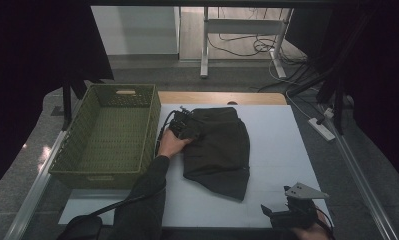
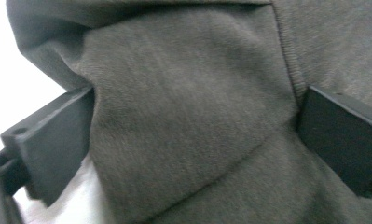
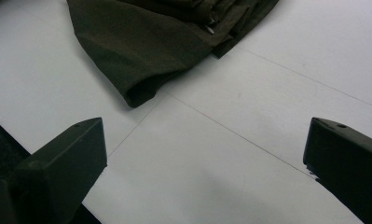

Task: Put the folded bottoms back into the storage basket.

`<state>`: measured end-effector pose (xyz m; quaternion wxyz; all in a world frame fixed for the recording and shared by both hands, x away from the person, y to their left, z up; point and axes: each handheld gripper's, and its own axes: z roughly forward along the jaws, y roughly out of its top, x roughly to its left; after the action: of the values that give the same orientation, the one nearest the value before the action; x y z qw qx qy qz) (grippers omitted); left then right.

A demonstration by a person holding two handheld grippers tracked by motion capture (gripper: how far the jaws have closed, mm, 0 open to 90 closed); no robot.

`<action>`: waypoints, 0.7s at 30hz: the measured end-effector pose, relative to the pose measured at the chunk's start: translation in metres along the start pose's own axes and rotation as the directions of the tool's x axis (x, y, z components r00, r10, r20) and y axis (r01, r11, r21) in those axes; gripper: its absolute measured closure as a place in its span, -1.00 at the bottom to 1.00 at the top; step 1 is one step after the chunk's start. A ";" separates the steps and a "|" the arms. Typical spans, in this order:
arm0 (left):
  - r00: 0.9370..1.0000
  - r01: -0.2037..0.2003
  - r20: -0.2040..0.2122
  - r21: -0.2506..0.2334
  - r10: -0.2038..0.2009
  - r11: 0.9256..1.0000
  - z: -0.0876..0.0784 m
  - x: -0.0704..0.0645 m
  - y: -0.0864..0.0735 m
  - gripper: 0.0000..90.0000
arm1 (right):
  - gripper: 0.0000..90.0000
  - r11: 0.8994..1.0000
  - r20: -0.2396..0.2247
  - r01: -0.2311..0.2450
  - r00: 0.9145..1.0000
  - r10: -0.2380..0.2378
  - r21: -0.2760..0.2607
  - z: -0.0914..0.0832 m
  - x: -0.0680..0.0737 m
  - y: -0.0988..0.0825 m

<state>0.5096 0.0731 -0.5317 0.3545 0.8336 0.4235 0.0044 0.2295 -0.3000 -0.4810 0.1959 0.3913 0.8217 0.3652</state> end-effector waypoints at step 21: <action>0.987 -0.135 -0.094 -0.014 0.133 0.991 -0.005 -0.034 0.000 0.42 | -1.00 1.000 0.005 0.022 1.000 -0.022 0.001 0.016 -0.001 0.015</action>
<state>0.4867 0.0517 -0.5180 0.3418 0.8555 0.3825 0.0714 0.2471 -0.2874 -0.4805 0.2019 0.3834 0.8255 0.3617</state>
